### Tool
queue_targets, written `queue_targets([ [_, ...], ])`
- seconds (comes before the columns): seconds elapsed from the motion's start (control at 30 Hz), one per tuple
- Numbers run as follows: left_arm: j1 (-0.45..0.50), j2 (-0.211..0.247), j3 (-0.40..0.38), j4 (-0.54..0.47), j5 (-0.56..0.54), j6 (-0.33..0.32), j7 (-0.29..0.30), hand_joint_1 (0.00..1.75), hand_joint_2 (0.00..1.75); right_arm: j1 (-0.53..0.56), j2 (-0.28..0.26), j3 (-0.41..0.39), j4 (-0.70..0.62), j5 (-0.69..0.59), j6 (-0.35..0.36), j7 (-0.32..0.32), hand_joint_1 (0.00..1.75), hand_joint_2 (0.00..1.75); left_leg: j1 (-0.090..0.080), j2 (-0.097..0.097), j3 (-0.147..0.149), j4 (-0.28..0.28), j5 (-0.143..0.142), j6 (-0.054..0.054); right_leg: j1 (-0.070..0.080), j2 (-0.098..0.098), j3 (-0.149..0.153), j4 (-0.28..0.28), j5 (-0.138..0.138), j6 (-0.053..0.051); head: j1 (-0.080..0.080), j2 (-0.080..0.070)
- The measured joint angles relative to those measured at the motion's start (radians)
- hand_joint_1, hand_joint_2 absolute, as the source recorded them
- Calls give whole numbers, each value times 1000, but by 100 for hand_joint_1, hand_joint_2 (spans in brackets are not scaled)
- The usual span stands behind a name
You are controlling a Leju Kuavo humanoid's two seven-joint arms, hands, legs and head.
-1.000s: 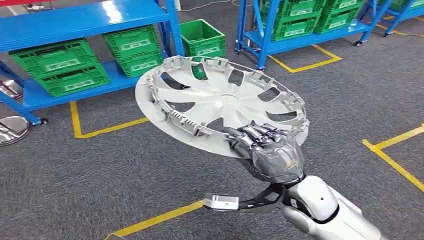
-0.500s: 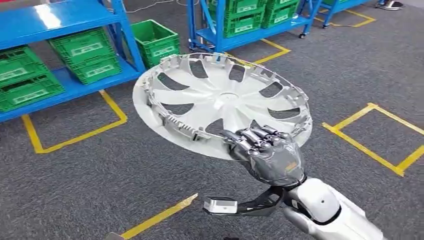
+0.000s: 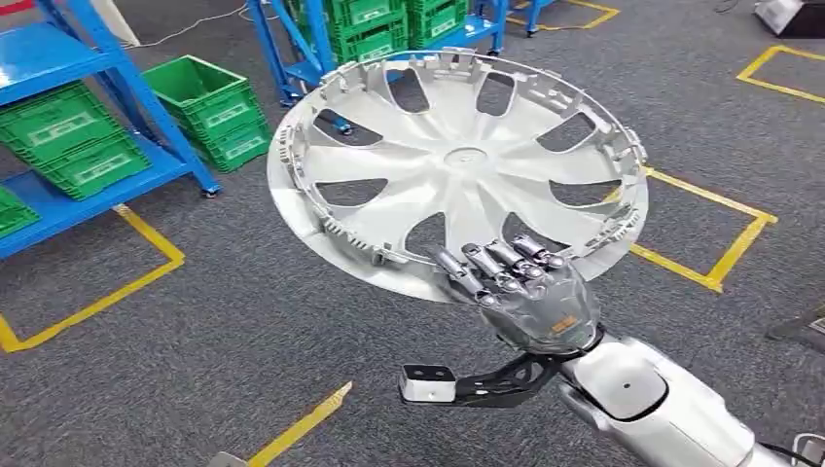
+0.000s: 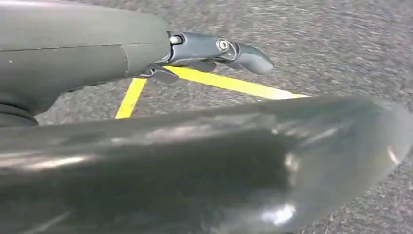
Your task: Take the parts from the cabinet and place them on the table.
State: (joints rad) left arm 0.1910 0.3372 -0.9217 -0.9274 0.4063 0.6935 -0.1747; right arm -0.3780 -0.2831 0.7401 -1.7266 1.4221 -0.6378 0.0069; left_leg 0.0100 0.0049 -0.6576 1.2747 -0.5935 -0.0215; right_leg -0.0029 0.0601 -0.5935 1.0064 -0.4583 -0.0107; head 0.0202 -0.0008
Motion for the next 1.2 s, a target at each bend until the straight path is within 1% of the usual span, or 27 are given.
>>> queue_targets([
  [0.03, -2, 0, 0, 2, 0, 0, 0, 0, 0, -3, -1, 0, 1, 2, 0, 0, 175, 175, 0, -7, 34, -79, 49, 4, 0, 14, 1, 1, 0, 0, 0, 0],
  [0.07, -2, 1, -1, 4, 1, 1, -2, 0, 0, -6, -2, 0, 1, 9, 0, 2, 175, 175, 1, -29, 71, -167, 97, 9, 0, 26, 1, 3, 0, 2, 0, 0],
  [0.1, -3, 1, -2, 6, 2, 2, -3, 0, 0, -9, -4, 1, 2, 17, 0, 6, 175, 175, 4, -89, 96, -229, 114, 15, -3, 37, -4, 3, 1, 4, 0, 0],
  [0.13, -3, 0, -7, 9, 4, 3, -5, 0, 0, -20, -7, 4, 5, 26, 0, 10, 175, 175, 10, -109, 98, -249, 111, 17, 1, 52, -11, 11, 4, 12, 3, 0],
  [0.23, -7, 2, -17, 13, 12, 6, -8, 0, 0, -27, -22, 8, 6, 38, -3, 17, 175, 175, 1, -76, 98, -256, 106, 20, -12, 88, -30, 4, 19, 36, -1, 0],
  [0.27, -8, 1, -18, 13, 12, 7, -8, 0, 0, -28, -27, 8, 6, 39, -3, 17, 175, 175, 11, -61, 101, -269, 113, 29, -10, 82, -35, 9, 14, 39, 0, 0],
  [0.3, -10, 2, -19, 13, 12, 7, -10, 0, 0, -33, -33, 10, 6, 39, -2, 18, 175, 175, 8, -43, 103, -271, 114, 33, -3, 7, -54, 34, -6, 44, 5, 0],
  [0.33, -10, 1, -19, 13, 12, 8, -11, 0, 0, -41, -37, 13, 7, 40, -1, 19, 175, 175, 6, -32, 103, -270, 114, 38, -3, -30, -81, 90, -41, 48, 13, 0],
  [0.4, -7, 0, -22, 15, 13, 8, -13, 0, 0, -49, -44, 18, 7, 40, 2, 21, 175, 175, 2, 0, 101, -270, 113, 38, -7, -53, -156, 250, -109, 54, 13, 0],
  [0.43, -7, 1, -24, 16, 14, 8, -13, 0, 0, -50, -47, 21, 8, 39, 3, 21, 175, 175, 2, 14, 101, -268, 113, 38, -8, -55, -181, 304, -124, 57, 13, 0],
  [0.47, -7, 0, -25, 18, 16, 8, -14, 0, 0, -53, -52, 25, 8, 36, 6, 22, 175, 175, 2, 30, 101, -268, 112, 39, -8, -57, -183, 311, -114, 58, 13, 0],
  [0.5, -8, 0, -25, 19, 19, 8, -14, 0, 0, -55, -55, 28, 8, 32, 9, 21, 175, 175, 2, 43, 102, -268, 111, 39, -8, -60, -161, 273, -87, 58, 13, 0],
  [0.53, -9, 0, -25, 19, 21, 8, -15, 0, 0, -57, -59, 31, 8, 28, 15, 22, 175, 175, 2, 54, 104, -268, 109, 37, -8, -66, -117, 194, -46, 56, 13, 0],
  [0.57, -9, 0, -25, 20, 22, 8, -15, 0, 0, -58, -61, 33, 7, 24, 20, 23, 175, 175, 2, 65, 106, -268, 107, 35, -6, -88, -59, 93, -8, 53, 14, 0],
  [0.6, -10, -1, -25, 20, 23, 8, -16, 0, 0, -61, -64, 34, 6, 22, 23, 24, 175, 175, 0, 74, 110, -267, 104, 31, -2, -134, -19, 17, -4, 49, 13, 0],
  [0.63, -10, -1, -25, 20, 24, 9, -16, 0, 0, -66, -66, 36, 6, 20, 26, 24, 175, 175, -10, 81, 107, -263, 101, 25, 9, -144, -4, 7, -11, 39, 13, 0],
  [0.77, -9, -2, -28, 20, 26, 9, -16, 0, 0, -78, -77, 41, 5, 9, 35, 28, 175, 175, -7, 119, 113, -264, 95, 6, 5, -89, -12, 2, 0, 12, 12, 0],
  [0.83, -9, -3, -30, 20, 26, 10, -17, 0, 0, -80, -79, 42, 3, 8, 37, 29, 175, 175, 1, 30, 90, -202, 45, -1, 0, -73, -12, -1, 4, 4, 8, 0],
  [0.87, -8, -2, -31, 21, 26, 10, -17, 0, 0, -80, -79, 42, 3, 8, 37, 30, 175, 175, 1, 11, 56, -123, 1, -3, 0, -62, -12, -1, 4, 1, 7, 0],
  [0.9, -5, 0, -34, 21, 26, 10, -17, 0, 0, -80, -80, 45, 3, 8, 38, 30, 175, 175, 1, 4, 12, -27, -40, -5, 0, -48, -12, 0, 4, 0, 6, 0],
  [0.93, -4, 0, -35, 21, 27, 10, -17, 0, 0, -80, -80, 46, 3, 8, 38, 30, 175, 175, 0, 3, -15, 29, -57, -5, 1, -37, -12, 0, 5, -1, 6, 0],
  [0.97, -3, -1, -37, 21, 27, 10, -17, 0, 0, -80, -80, 50, 3, 8, 39, 30, 175, 175, 0, 2, -35, 63, -54, -4, 2, -20, -11, 0, 5, -1, 7, 0],
  [1.0, -3, -2, -39, 21, 27, 9, -17, 0, 0, -80, -80, 52, 3, 8, 39, 30, 175, 175, 0, 2, -29, 47, -32, -3, 2, -9, -10, 0, 5, -1, 7, 0],
  [1.07, -3, -2, -40, 21, 30, 9, -17, 0, 0, -80, -80, 57, 3, 5, 44, 31, 175, 175, 1, -16, 34, -110, 74, 4, 2, 21, -7, 4, 4, 0, 6, 0],
  [1.1, -3, -1, -40, 21, 30, 9, -17, 0, 0, -80, -80, 58, 3, 3, 46, 31, 175, 175, 2, -57, 70, -199, 120, 8, 0, 32, -7, 5, 3, 1, 6, 0],
  [1.13, -2, 0, -42, 21, 31, 9, -16, 0, 0, -82, -80, 59, 3, 1, 48, 33, 175, 175, 8, -110, 80, -232, 115, 14, 6, 44, -14, 12, 3, 8, 8, 0],
  [1.2, -2, 0, -44, 21, 34, 10, -13, 0, 0, -85, -80, 60, -1, -2, 53, 34, 175, 175, 5, -91, 86, -249, 105, 15, -4, 68, -30, 12, 10, 20, 8, 0],
])
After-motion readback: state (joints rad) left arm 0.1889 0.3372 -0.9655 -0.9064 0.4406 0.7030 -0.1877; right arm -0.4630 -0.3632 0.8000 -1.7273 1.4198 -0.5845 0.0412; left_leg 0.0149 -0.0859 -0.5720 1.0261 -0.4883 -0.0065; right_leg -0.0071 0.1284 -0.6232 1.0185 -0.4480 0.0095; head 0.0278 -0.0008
